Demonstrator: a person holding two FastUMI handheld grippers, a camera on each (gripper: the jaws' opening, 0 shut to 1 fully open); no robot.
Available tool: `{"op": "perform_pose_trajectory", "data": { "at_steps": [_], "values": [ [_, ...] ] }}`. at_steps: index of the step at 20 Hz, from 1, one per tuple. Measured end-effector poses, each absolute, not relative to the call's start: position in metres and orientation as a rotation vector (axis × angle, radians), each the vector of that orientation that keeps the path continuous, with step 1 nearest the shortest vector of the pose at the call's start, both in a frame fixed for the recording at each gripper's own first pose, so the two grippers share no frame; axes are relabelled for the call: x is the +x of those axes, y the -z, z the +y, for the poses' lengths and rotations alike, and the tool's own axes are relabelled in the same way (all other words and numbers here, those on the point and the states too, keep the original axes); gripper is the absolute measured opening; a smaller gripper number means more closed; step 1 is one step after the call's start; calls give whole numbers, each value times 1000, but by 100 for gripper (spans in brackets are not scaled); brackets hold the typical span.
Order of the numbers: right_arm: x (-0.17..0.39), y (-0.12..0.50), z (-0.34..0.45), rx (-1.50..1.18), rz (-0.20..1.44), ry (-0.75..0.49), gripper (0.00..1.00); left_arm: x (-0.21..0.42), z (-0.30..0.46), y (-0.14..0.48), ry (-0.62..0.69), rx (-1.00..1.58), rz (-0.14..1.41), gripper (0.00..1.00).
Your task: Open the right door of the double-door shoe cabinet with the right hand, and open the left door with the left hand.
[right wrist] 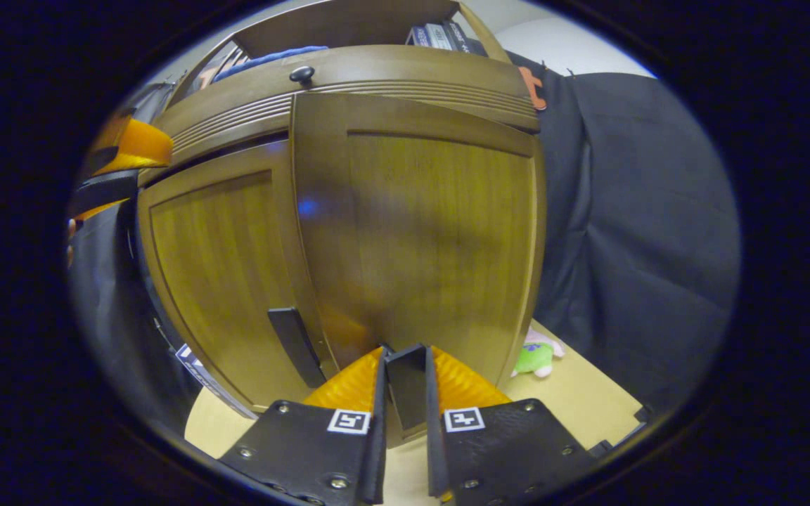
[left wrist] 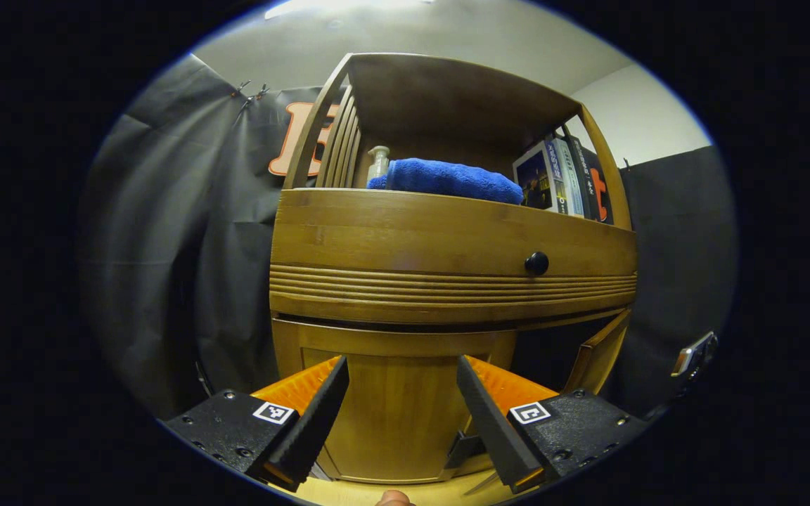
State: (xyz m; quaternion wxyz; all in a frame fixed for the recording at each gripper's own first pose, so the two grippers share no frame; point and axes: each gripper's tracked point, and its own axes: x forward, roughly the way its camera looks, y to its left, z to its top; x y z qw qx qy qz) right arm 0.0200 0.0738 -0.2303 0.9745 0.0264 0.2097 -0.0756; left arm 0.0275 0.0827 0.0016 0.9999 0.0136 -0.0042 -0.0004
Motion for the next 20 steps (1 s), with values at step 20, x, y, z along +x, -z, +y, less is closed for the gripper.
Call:
{"op": "perform_pose_trajectory", "data": {
  "at_steps": [20],
  "values": [
    [-58, 216, -11, 104, 437, 262, 23, 44, 23, 23, 142, 12, 35, 96]
  ]
}}
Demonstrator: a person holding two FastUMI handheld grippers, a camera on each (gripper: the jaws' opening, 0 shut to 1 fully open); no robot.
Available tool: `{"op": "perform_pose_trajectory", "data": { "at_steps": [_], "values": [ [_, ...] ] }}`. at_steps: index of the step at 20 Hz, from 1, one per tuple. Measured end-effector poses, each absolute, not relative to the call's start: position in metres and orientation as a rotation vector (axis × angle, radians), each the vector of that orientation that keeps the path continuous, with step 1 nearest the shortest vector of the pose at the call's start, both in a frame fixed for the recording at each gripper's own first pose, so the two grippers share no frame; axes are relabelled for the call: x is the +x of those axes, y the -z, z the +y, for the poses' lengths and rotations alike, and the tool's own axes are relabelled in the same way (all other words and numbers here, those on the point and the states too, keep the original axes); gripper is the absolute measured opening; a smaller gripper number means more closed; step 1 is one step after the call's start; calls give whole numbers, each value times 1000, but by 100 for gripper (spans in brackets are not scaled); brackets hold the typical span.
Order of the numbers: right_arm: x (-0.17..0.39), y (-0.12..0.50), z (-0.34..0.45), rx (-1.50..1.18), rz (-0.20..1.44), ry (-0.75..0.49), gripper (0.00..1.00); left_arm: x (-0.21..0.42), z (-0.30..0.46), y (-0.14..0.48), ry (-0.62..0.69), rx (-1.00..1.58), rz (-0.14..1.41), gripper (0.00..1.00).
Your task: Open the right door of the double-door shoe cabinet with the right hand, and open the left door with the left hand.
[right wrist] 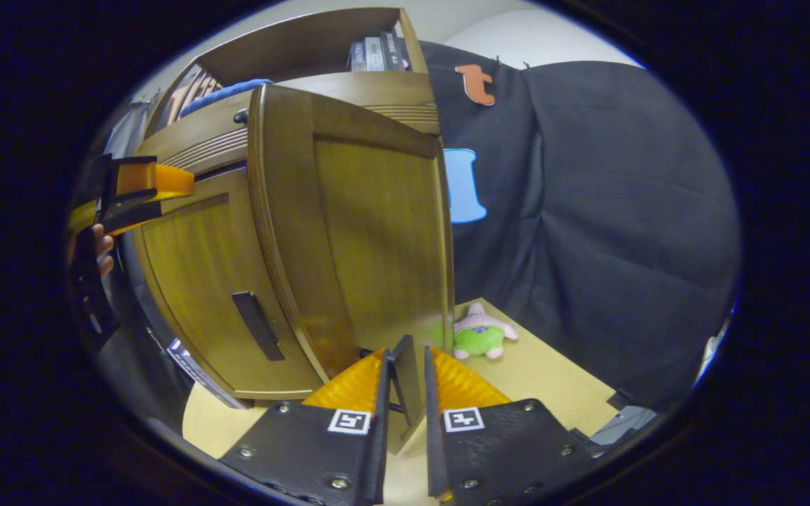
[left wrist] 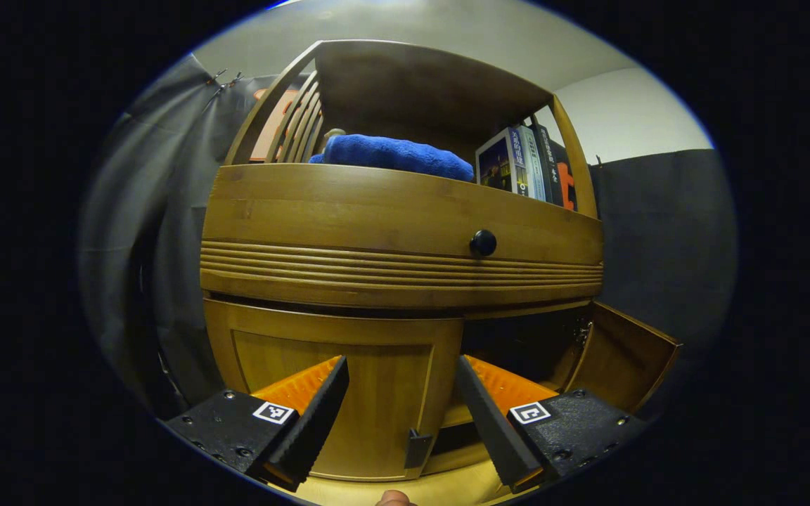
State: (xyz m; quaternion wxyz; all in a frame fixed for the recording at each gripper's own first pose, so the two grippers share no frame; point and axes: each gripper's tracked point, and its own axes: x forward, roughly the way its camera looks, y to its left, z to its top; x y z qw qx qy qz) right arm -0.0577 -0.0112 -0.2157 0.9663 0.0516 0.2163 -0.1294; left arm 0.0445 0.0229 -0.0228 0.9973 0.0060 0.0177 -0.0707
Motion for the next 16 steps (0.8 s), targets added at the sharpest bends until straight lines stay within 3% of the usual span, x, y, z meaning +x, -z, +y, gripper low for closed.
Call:
{"op": "perform_pose_trajectory", "data": {
  "at_steps": [13, 15, 16],
  "values": [
    [-86, 215, -79, 58, 446, 310, 23, 42, -13, 31, 149, 37, 45, 96],
    [-87, 214, -90, 43, 445, 308, 24, 43, -20, 30, 151, 32, 50, 92],
    [-83, 209, -93, 40, 450, 313, 21, 44, -25, 29, 153, 31, 50, 96]
  ]
}}
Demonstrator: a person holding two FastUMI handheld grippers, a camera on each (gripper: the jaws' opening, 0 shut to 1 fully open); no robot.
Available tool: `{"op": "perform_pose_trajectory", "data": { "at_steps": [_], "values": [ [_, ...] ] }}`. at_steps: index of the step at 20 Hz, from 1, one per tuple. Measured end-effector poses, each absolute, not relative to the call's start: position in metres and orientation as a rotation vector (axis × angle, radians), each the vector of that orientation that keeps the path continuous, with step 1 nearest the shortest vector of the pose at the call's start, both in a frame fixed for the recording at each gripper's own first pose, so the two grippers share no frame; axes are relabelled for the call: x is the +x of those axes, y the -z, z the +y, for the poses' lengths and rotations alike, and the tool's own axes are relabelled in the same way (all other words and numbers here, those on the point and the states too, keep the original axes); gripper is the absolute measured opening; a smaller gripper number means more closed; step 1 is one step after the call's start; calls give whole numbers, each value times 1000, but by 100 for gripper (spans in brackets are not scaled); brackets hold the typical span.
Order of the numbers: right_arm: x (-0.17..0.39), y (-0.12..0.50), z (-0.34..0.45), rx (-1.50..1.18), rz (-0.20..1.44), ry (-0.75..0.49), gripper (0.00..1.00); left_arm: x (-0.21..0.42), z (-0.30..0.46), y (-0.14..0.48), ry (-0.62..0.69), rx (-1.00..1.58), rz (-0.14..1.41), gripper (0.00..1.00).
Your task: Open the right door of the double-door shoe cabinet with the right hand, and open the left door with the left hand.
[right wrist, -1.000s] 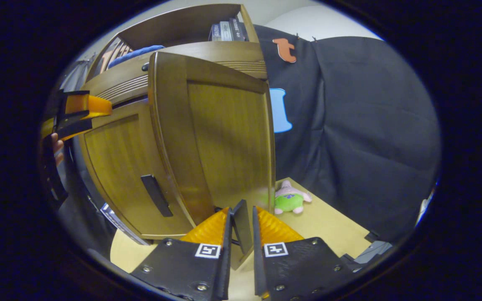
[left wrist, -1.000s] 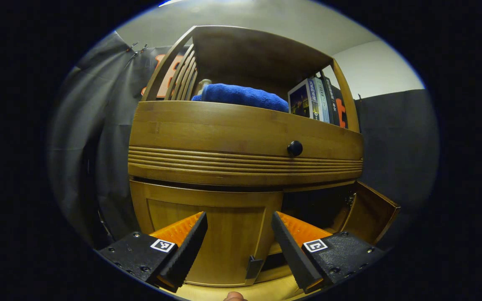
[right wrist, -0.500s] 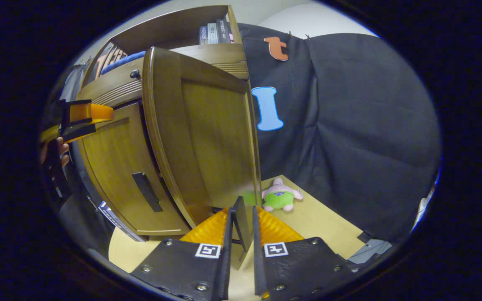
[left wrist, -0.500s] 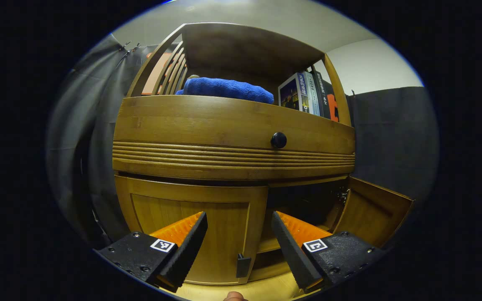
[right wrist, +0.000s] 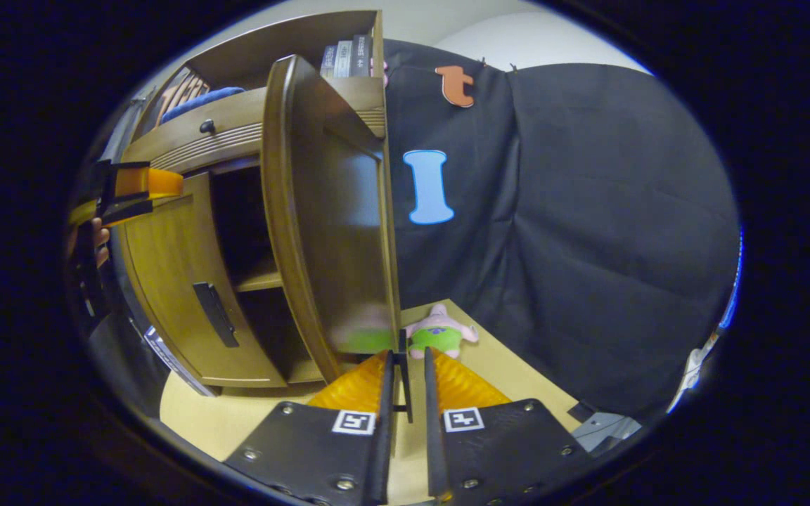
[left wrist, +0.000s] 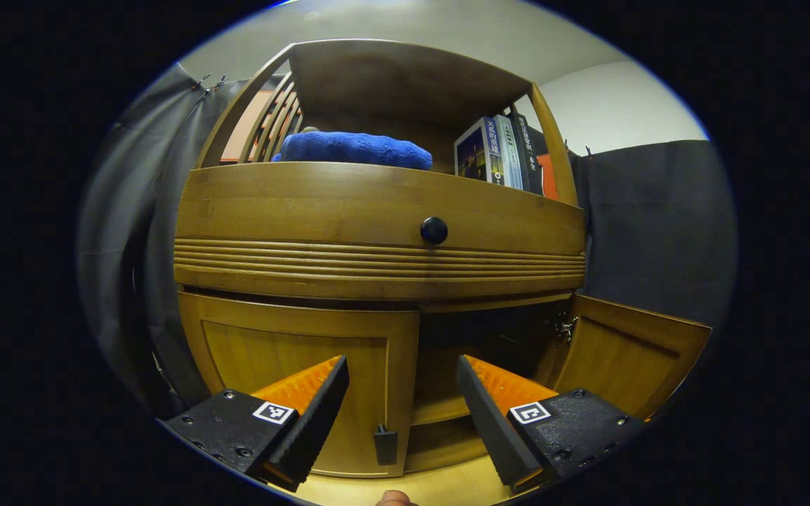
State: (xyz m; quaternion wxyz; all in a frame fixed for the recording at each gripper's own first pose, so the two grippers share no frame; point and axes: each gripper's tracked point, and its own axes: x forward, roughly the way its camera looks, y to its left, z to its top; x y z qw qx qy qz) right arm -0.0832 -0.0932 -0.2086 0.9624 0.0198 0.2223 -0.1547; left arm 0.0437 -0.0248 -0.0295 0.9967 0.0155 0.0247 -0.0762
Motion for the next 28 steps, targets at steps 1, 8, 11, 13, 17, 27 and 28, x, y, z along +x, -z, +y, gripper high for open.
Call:
{"op": "perform_pose_trajectory", "data": {
  "at_steps": [1, 8, 11, 13, 17, 27, 28],
  "values": [
    [-84, 208, -100, 41, 448, 305, 13, 43, -28, 29, 152, 32, 47, 95],
    [-86, 206, -128, 42, 453, 243, 5, 42, -40, 32, 103, 34, 38, 95],
    [-85, 206, -137, 48, 446, 211, 5, 47, -37, 36, 61, 45, 47, 95],
    [-85, 206, -143, 52, 447, 192, 9, 49, -35, 38, 36, 46, 51, 96],
    [-85, 205, -153, 33, 456, 163, 5, 51, -35, 44, 1, 46, 58, 95],
    [-90, 184, -186, 1, 408, 175, 5, 52, -60, 46, -17, 22, 38, 95],
    [-92, 177, -191, 8, 393, 181, 5, 53, -63, 47, -12, 20, 40, 95]
  ]
}}
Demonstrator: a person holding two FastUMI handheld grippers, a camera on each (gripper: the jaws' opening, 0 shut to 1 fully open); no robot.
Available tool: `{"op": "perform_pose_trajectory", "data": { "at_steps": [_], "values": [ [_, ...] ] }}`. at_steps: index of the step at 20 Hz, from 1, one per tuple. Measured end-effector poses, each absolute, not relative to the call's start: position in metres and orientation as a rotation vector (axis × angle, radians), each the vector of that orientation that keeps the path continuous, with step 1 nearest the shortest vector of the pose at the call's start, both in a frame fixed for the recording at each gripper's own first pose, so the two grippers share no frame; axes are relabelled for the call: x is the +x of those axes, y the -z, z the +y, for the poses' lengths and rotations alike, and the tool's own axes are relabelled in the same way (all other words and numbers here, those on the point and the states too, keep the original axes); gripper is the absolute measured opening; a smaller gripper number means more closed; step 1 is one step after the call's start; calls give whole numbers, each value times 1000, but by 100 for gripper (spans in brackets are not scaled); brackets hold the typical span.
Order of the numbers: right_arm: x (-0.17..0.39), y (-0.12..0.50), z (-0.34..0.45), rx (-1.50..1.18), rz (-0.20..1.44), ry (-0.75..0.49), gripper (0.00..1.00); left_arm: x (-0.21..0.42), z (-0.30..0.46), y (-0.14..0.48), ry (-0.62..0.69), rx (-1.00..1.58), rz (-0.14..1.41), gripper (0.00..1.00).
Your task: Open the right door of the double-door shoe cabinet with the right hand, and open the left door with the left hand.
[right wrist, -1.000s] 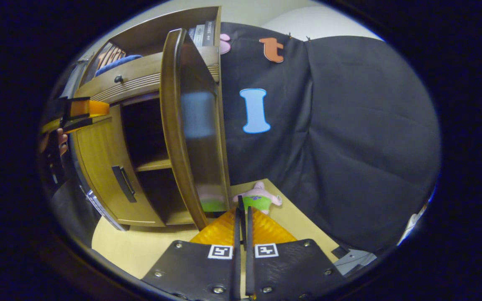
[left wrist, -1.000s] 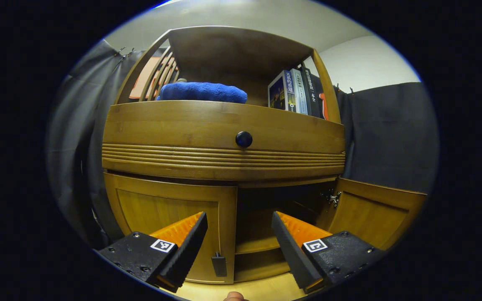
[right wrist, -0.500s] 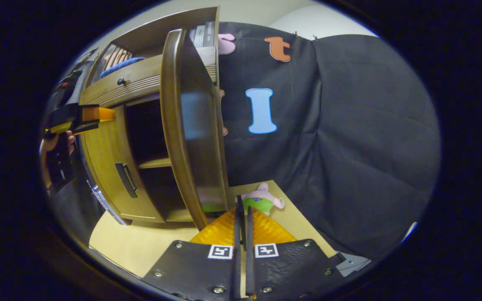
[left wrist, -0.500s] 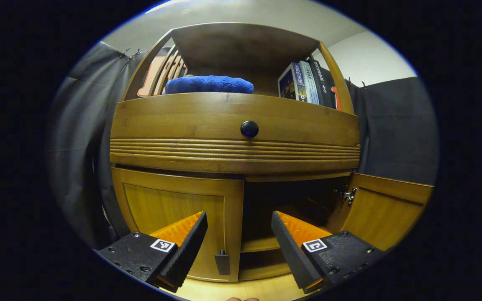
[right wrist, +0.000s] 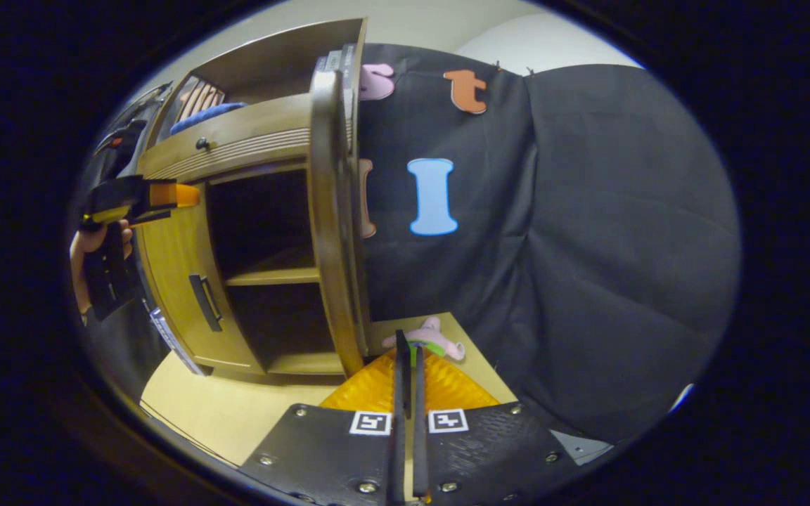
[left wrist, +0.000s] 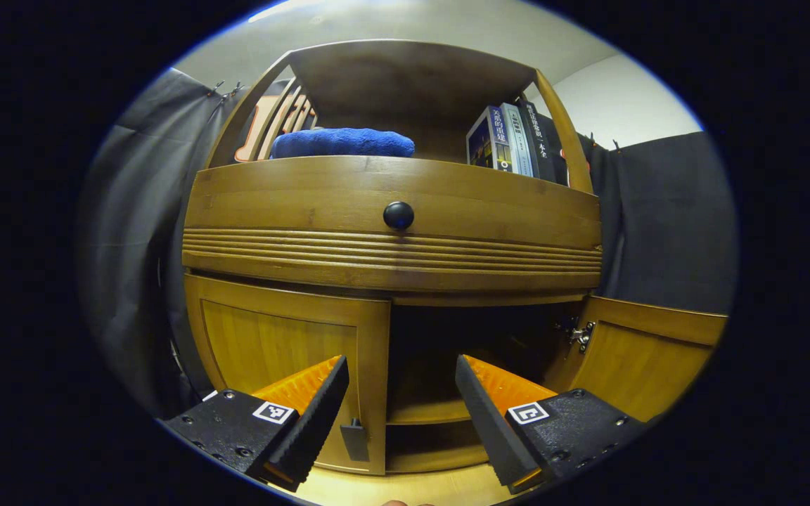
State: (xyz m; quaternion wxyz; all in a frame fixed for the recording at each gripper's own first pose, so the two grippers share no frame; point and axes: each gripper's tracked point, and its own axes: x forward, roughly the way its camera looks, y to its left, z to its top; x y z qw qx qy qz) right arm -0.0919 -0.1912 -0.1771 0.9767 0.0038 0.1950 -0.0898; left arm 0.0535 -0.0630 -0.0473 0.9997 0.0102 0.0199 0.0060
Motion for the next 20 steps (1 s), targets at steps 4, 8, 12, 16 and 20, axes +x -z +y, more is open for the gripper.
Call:
{"op": "perform_pose_trajectory", "data": {
  "at_steps": [4, 8, 12, 16, 20],
  "values": [
    [-90, 148, -203, 35, 315, 197, 5, 55, -75, 55, -1, 18, 54, 99],
    [-86, 108, -208, 4, 251, 203, 5, 55, -73, 61, -19, 14, 47, 90],
    [-86, 80, -220, -15, 220, 214, 5, 53, -55, 79, -103, 24, 75, 90],
    [-83, 62, -236, -35, 197, 233, 5, 52, -44, 104, -152, 23, 83, 94],
    [-80, 51, -245, -59, 176, 263, 10, 60, -21, 138, -214, 37, 124, 87]
  ]
}}
